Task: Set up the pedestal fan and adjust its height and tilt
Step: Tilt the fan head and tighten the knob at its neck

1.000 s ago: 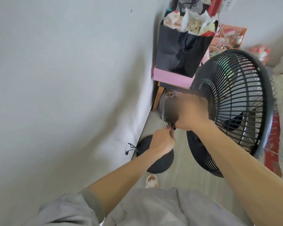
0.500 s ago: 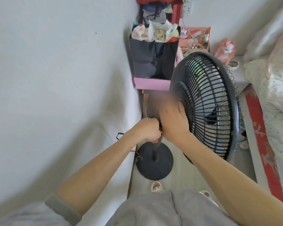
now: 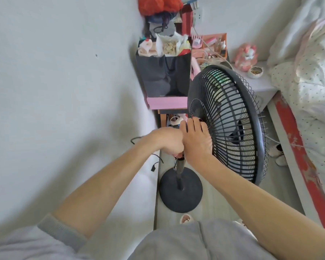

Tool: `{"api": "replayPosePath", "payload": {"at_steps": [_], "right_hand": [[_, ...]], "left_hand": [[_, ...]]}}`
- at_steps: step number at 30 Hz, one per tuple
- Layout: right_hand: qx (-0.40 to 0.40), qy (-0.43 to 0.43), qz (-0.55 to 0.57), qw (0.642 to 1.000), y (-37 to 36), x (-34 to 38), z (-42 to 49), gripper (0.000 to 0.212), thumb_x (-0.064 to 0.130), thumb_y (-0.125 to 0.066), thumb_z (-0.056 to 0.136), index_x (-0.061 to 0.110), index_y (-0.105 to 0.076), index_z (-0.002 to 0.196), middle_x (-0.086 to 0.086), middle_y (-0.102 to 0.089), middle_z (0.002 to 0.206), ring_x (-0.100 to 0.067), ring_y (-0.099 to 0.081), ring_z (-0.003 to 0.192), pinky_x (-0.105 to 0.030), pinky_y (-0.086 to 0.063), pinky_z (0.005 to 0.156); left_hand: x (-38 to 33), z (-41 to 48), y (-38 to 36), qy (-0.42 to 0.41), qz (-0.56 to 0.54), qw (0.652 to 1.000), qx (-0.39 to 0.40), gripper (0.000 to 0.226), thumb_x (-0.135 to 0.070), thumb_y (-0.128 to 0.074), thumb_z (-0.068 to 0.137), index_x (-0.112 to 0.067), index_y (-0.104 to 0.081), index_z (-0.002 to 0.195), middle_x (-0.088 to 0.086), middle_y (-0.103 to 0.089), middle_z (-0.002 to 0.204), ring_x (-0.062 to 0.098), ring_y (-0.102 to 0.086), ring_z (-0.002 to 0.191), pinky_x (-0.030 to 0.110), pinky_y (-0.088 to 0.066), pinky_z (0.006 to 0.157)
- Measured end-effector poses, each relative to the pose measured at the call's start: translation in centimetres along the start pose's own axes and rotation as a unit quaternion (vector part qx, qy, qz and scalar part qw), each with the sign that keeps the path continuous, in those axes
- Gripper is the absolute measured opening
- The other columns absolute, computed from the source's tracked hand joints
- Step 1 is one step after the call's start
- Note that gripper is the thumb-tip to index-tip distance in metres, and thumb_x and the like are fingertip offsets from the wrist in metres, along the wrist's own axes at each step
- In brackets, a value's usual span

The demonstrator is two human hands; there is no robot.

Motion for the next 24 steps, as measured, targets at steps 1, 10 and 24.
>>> {"api": "replayPosePath", "payload": {"at_steps": [1,10,24], "right_hand": [[0.007,0.01,0.008,1.0,-0.2,0.1,0.2,0.045,0.022,-0.046,0.101,0.003,-0.036,0.141,-0.014,-0.049,0.134,-0.035,-0.044,0.13,-0.041,-0.033,0.108],[-0.037,-0.009,0.004,0.999,0.0,0.3,-0.2,0.062,0.001,-0.003,0.087,0.005,-0.045,0.132,-0.014,-0.054,0.132,-0.035,-0.047,0.131,-0.04,-0.037,0.108],[0.015,-0.012,0.005,1.0,0.2,0.1,-0.1,0.06,0.005,-0.016,0.084,0.002,-0.032,0.142,-0.02,-0.043,0.143,-0.04,-0.034,0.139,-0.045,-0.027,0.114]], "left_hand": [[-0.1,0.0,0.6,-0.009,0.031,0.999,0.007,0.022,-0.011,-0.052,0.091,-0.01,-0.074,0.09,0.003,-0.064,0.078,0.023,-0.052,0.073,0.032,-0.041,0.066],[1.4,1.4,7.5,-0.067,0.123,0.989,0.044,0.036,-0.035,-0.059,0.094,-0.031,-0.07,0.06,-0.014,-0.066,0.062,0.007,-0.061,0.076,0.027,-0.047,0.076],[10.2,9.3,2.2,-0.007,-0.239,0.959,-0.149,0.033,-0.057,-0.072,0.083,-0.029,-0.073,0.064,-0.017,-0.061,0.056,-0.001,-0.055,0.06,0.019,-0.04,0.064]]}}
Point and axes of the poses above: each hand's wrist, its own z-axis towards the middle knuckle, its own y-axis out of the back of the hand, x = y × z, the point moved 3 cm from there along z, towards the middle knuckle
